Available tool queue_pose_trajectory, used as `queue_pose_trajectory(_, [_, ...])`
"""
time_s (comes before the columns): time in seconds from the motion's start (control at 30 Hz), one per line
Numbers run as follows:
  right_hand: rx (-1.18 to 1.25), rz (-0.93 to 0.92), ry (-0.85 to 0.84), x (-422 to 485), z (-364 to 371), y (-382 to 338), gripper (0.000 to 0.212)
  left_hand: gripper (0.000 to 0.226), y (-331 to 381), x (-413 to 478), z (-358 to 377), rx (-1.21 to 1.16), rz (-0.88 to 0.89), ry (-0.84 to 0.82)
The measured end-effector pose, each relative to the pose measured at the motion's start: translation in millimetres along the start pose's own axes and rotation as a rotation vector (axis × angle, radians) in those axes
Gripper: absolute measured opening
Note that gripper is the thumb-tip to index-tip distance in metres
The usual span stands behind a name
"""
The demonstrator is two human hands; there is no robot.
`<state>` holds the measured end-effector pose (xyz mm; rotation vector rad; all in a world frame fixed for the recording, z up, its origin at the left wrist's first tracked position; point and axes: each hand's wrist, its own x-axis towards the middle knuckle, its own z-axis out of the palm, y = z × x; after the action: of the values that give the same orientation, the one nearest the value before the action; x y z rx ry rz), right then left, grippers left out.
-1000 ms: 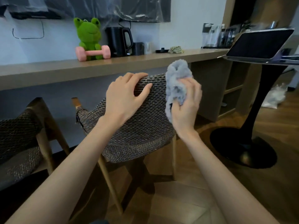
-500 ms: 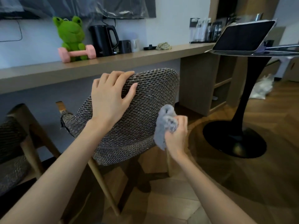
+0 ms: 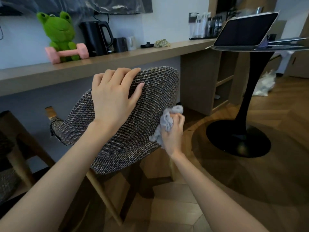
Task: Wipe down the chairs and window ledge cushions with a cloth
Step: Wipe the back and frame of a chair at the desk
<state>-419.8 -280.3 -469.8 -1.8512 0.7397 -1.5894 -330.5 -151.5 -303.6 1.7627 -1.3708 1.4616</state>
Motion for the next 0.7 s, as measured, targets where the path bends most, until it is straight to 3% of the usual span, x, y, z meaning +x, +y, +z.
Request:
queue_pose_trajectory(0.07, [0.041, 0.157, -0.041, -9.1, -3.3, 8.7, 0.025, 0.035, 2.2, -3.6, 3.0, 0.013, 0.004, 0.036])
queue_pose_trajectory(0.13, [0.092, 0.215, 0.037, 1.8, -8.2, 1.1, 0.022, 0.034, 5.1, -6.8, 6.7, 0.042, 0.013, 0.075])
queue_pose_trajectory(0.3, [0.219, 0.027, 0.409, 79.0, -26.0, -63.9, 0.019, 0.033, 9.9, -6.7, 10.5, 0.116, 0.036, 0.098])
queue_pose_trajectory(0.43, [0.102, -0.08, 0.357, 92.3, -17.4, -60.4, 0.026, 0.036, 14.1, 1.2, 12.5, 0.188, 0.123, 0.031])
queue_pose_trajectory(0.5, [0.106, 0.056, 0.319, 73.9, -6.8, -34.0, 0.023, 0.039, 18.6, 6.9, 15.5, 0.238, 0.156, -0.005])
queue_pose_trajectory(0.6, [0.143, 0.407, 0.247, 48.3, 1.1, 2.1, 0.02, 0.039, 27.8, 11.5, 20.2, 0.319, 0.18, -0.017])
queue_pose_trajectory(0.7, [0.059, 0.453, 0.188, 51.9, -4.4, 11.1, 0.017, 0.039, 33.9, 12.0, 23.9, 0.387, 0.207, 0.003])
